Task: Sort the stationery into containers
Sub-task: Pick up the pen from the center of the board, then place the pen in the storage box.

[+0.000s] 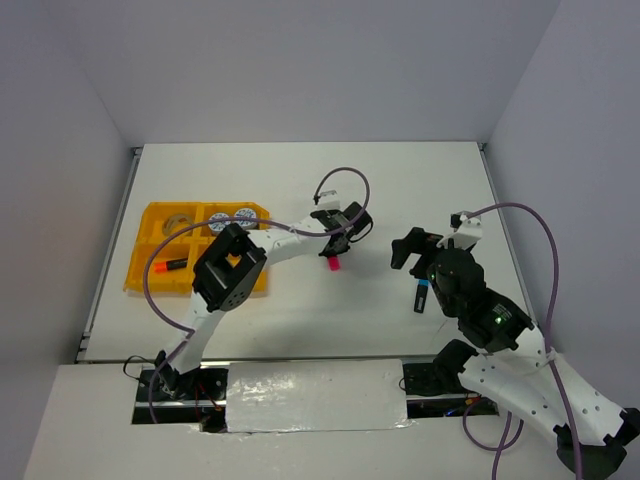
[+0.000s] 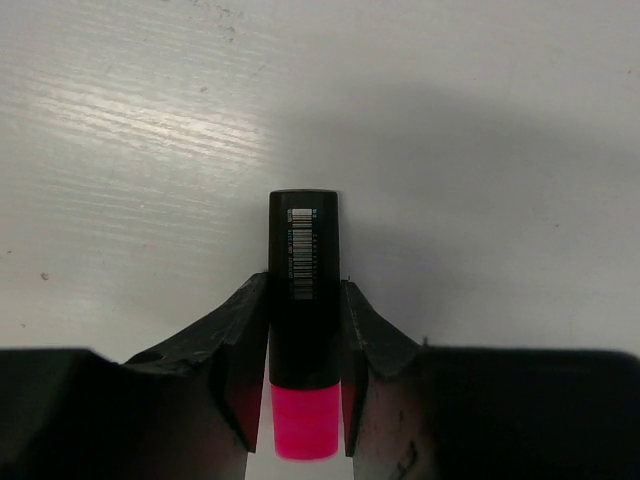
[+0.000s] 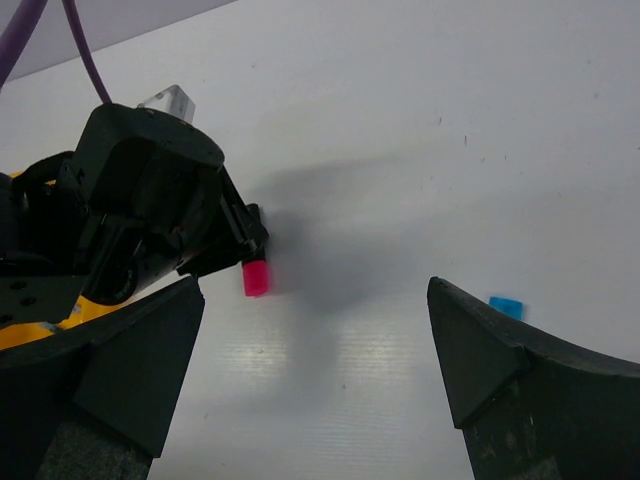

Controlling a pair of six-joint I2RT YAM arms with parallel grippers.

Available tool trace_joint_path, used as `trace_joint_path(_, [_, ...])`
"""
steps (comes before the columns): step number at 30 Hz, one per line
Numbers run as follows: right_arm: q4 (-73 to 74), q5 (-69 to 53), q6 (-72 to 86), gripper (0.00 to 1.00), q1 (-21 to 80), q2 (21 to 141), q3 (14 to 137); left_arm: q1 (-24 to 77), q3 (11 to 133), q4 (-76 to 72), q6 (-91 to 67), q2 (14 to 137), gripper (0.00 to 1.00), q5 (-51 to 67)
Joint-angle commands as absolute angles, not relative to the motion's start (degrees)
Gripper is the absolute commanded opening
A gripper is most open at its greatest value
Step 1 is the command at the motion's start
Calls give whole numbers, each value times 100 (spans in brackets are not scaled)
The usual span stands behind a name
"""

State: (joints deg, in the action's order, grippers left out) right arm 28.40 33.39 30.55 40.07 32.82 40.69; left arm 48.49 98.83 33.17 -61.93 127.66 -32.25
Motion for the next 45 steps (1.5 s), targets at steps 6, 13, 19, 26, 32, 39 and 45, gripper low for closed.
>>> trace_joint_path(6, [2637, 3261, 2892, 100, 3964, 3147, 4008, 4511, 9264, 3647, -5942, 10953, 0, -4235])
trace_joint_path(13, [2611, 3129, 2830, 100, 3964, 3225, 4052, 2464, 7526, 3946, -6081, 8704, 0, -4079])
trace_joint_path(19, [2505, 2988, 2813, 100, 3955, 3445, 4087, 275, 5637, 3288, -6090, 6700, 3, -3402])
trace_joint_path(26, [2417, 2795, 2795, 100, 3938, 3577, 4104, -703, 5019, 3199, -6205, 6267, 11, -3349])
trace_joint_path(32, [2391, 2725, 2777, 100, 3938, 3551, 4096, -765, 4878, 3103, -6328, 6451, 48, -3472])
trace_joint_path(39, [2443, 2786, 2804, 100, 3938, 3411, 4113, -765, 4878, 3103, -6320, 6522, 99, -3437])
trace_joint_path(45, [2978, 3793, 3479, 100, 3938, 2832, 4236, 580, 4649, 1891, -5661, 6056, 99, -2637])
